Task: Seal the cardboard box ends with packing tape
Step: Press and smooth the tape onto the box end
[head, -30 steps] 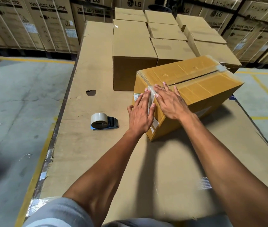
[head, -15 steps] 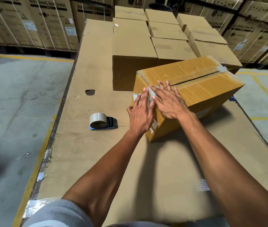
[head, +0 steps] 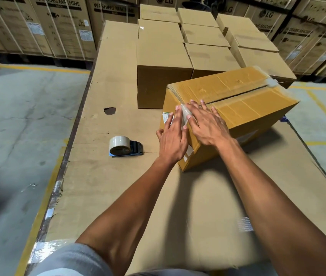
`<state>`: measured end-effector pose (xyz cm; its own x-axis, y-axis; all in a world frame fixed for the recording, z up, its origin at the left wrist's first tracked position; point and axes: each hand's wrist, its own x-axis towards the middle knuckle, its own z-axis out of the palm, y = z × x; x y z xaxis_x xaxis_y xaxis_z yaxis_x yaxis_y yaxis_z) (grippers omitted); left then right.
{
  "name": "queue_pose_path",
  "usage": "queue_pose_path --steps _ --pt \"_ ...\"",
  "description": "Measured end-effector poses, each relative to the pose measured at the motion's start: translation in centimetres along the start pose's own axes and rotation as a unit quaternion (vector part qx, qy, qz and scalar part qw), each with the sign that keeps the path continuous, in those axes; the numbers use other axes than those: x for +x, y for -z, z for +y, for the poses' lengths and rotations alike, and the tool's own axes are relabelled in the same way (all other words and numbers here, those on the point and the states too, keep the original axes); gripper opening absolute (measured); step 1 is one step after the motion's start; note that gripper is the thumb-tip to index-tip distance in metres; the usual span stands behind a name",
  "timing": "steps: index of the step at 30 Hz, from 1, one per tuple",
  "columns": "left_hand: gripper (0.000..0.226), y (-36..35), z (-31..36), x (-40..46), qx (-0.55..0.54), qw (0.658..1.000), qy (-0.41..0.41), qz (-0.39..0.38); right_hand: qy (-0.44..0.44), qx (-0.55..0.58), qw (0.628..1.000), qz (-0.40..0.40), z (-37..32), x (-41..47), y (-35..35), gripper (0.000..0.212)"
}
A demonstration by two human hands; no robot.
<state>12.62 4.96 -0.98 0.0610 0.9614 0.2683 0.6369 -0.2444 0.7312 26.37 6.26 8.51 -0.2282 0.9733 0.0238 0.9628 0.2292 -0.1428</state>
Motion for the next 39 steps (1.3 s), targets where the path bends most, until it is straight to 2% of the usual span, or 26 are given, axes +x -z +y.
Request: queue_pose_path --steps 6,12,19,25,29,33,35,39 --pt "0.064 -0.3 -2.6 -1.6 0.056 0.997 0.017 -0.040 -0.028 -0.004 1.000 0.013 0.0 0.1 -0.3 0.071" --pt "0.070 0.3 0.7 0.1 -0.021 1.000 0.011 0.000 0.005 -0.013 1.000 -0.005 0.1 0.1 0.2 0.057" --pt "0.067 -1.1 -2.2 -3.4 0.036 0.996 0.050 -0.068 -0.026 0.000 0.999 0.034 -0.6 -0.4 0.0 0.060" --pt "0.070 0.2 1.2 -1.1 -0.020 1.000 0.009 0.004 0.011 0.023 0.998 0.056 -0.2 -1.2 0.1 0.059" --pt "0.073 -0.5 0.5 -2.1 -0.031 0.999 0.027 -0.020 -0.026 0.036 0.996 0.075 -1.2 -1.1 0.0 0.059" --pt "0.070 -0.3 -2.1 -3.7 0.022 0.997 0.033 -0.067 -0.049 0.038 0.994 0.085 -1.5 -1.3 0.0 0.063" --pt "0.070 0.4 -2.0 -3.2 0.033 0.997 0.024 -0.062 -0.052 0.033 0.994 0.093 -1.5 -1.4 -0.1 0.065" --pt "0.073 0.9 1.0 -2.3 -0.002 1.000 -0.009 -0.021 -0.002 0.032 0.993 0.111 -0.7 -2.1 -0.3 0.060"
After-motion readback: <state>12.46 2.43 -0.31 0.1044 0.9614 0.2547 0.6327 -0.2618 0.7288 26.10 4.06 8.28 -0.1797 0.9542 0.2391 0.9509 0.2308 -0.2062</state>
